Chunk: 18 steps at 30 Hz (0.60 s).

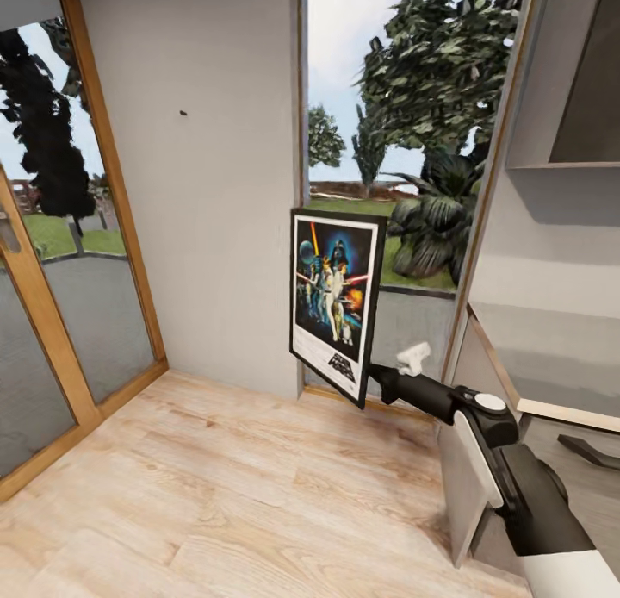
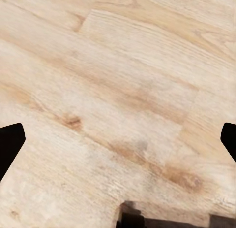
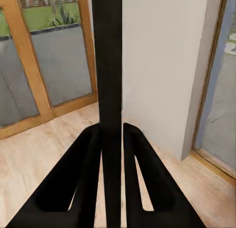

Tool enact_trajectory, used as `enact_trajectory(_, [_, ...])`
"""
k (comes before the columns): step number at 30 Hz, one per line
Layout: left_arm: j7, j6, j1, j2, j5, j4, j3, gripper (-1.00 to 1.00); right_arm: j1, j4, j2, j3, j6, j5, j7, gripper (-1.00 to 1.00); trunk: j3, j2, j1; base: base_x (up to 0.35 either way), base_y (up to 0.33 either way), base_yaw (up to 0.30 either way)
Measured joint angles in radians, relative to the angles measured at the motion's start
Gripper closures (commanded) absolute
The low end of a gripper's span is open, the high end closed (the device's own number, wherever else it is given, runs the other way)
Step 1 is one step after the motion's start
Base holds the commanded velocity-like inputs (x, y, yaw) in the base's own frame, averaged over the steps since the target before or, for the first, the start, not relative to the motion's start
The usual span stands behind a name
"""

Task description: Pick up the poster from the kitchen countertop and hang it on one of the wall nails in the kitchen.

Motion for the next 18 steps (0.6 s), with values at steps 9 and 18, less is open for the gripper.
enact_trajectory(9, [0.001,0.0,0.0,-0.003,-0.001,-0.002,-0.013,-1.0,0.138,0.012,-0.079,-0.136,-0.008,0.013,0.149,1.0,0.012,0.028,-0.015,0.0,0.0,0.0])
enact_trajectory(18, [0.0,0.0,0.0,-0.004,-0.001,0.001,-0.015,-1.0,0.174,0.018,-0.081,-0.209,-0.008,0.016,0.223,1.0,0.041,0.091,-0.05,0.0,0.0,0.0])
